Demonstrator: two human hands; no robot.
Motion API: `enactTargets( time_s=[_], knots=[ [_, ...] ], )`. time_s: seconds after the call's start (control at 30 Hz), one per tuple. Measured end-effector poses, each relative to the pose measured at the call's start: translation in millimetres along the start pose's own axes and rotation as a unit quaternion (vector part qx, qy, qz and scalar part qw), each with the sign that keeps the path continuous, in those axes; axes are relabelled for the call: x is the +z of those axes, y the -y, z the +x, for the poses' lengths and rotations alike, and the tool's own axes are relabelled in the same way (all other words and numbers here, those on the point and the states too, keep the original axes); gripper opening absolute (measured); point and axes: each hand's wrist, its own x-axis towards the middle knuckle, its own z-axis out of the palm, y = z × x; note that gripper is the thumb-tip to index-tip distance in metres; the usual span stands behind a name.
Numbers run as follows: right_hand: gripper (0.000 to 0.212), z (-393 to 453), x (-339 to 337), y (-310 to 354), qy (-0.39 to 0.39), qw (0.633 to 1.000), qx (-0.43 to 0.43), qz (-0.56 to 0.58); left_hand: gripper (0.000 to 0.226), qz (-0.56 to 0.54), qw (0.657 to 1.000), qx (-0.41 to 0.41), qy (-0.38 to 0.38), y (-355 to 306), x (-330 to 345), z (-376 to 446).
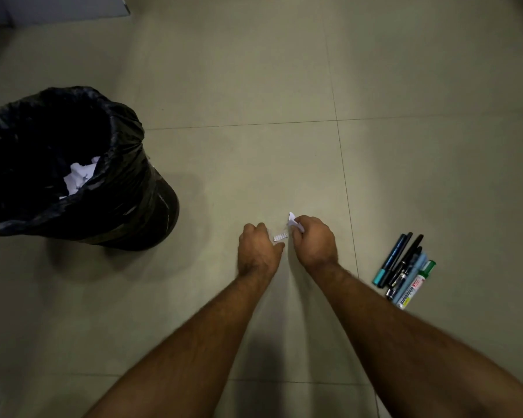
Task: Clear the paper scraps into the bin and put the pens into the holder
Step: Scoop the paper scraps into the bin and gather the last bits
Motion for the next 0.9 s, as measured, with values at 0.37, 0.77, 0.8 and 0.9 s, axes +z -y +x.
enactTargets(
  time_s=[0.37, 0.77, 0.8, 0.9],
  knots=[
    [0.048, -3, -2, -7, -0.027, 0.990, 0.064, 0.120, 0.024, -0.032, 0.999, -0.025, -0.010, -17, 14, 4],
    [0.032, -13, -2, 8, -0.042, 0.966, 0.134, 0.217, 0.019, 0.008, 0.999, 0.033, 0.037, -17, 6, -1],
    [0.028, -14, -3, 13, -0.040, 0.964, 0.143, 0.222, 0.017, -0.027, 0.999, 0.032, 0.031, -14, 4, -2],
    [0.023, -13, -7, 35, -0.033, 0.955, 0.166, 0.245, 0.014, -0.154, 0.988, 0.026, -0.016, -14, -22, -1]
  ],
)
